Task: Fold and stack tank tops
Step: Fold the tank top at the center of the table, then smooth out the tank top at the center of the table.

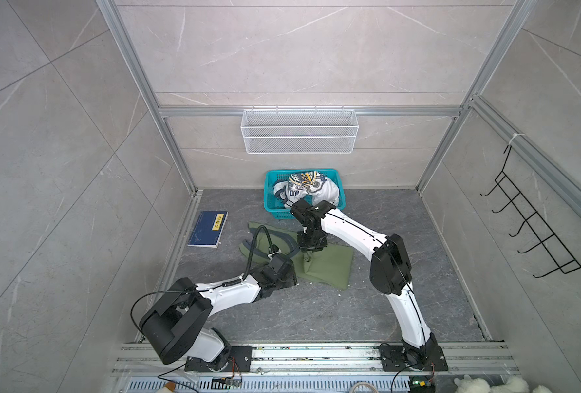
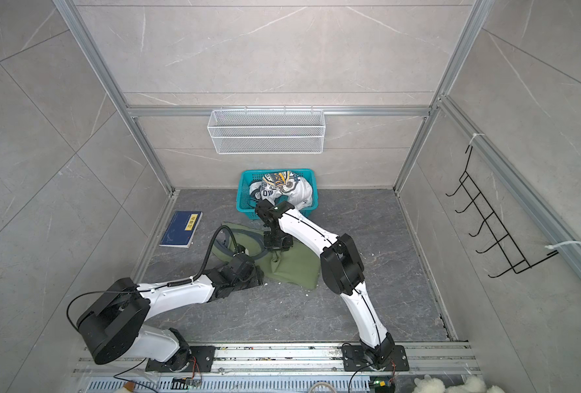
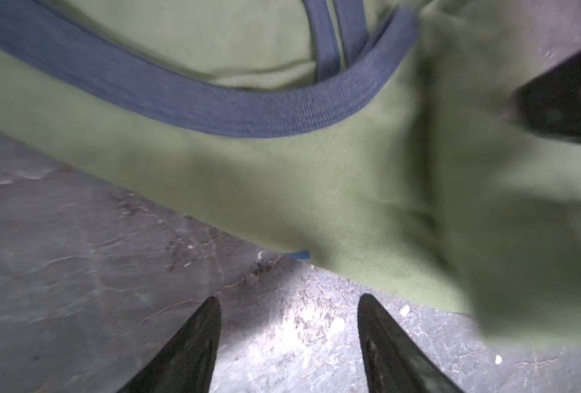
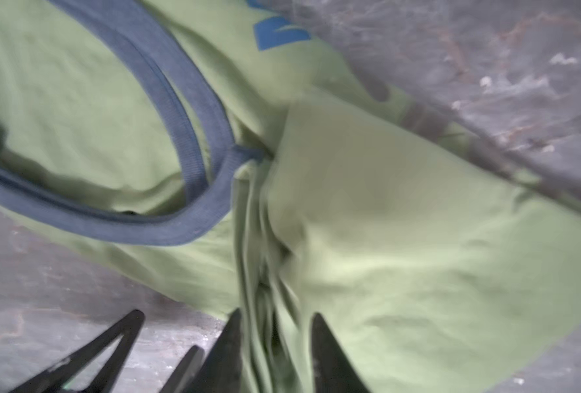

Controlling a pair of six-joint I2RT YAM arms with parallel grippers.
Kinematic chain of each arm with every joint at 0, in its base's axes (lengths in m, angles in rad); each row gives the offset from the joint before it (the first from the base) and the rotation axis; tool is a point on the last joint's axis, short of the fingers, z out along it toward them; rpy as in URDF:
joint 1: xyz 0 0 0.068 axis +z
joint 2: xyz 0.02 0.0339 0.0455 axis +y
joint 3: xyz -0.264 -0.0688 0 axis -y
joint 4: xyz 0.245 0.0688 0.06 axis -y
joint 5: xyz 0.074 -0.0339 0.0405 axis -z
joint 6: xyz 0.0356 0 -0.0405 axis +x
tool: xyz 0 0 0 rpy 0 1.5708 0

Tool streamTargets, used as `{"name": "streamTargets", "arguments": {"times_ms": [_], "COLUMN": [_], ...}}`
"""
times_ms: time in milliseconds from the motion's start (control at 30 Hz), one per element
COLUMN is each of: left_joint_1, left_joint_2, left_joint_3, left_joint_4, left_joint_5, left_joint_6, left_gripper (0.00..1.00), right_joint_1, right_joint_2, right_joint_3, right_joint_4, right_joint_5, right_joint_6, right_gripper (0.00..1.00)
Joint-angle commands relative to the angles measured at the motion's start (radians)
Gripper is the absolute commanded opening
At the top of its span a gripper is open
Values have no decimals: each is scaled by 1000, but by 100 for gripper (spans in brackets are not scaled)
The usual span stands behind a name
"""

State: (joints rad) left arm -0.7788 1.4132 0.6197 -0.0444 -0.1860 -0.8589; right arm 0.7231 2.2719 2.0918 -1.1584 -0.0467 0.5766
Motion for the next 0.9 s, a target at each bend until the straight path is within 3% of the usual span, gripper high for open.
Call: {"name": "streamTargets", "arguments": {"times_ms": [0, 233, 333, 567, 867], "left_joint_1": [6, 4, -8, -2, 40], "left_joint_2": [-79, -82, 6, 244, 359], "left_joint_3": [-10, 79, 200, 417, 526], "left_joint_4": [-17, -103, -172, -371, -324], "left_joint_5": [-72, -39, 24, 6, 87], "left_joint_6": [-20, 49, 96, 90, 123], "left_gripper": [67, 66, 66, 66, 65], "right_joint_1": [9, -27, -70, -158, -197], "right_joint_2": [-31, -248, -325, -481, -714], "right_joint_3": [46, -151, -290, -579, -936], "right_joint_4": [-14, 78, 153, 285, 452], "right_joint_5": [-16, 82, 80, 38, 49], "right_joint_6": [-32, -53, -55, -52, -16], "right_gripper": [46, 53, 55, 55, 60]}}
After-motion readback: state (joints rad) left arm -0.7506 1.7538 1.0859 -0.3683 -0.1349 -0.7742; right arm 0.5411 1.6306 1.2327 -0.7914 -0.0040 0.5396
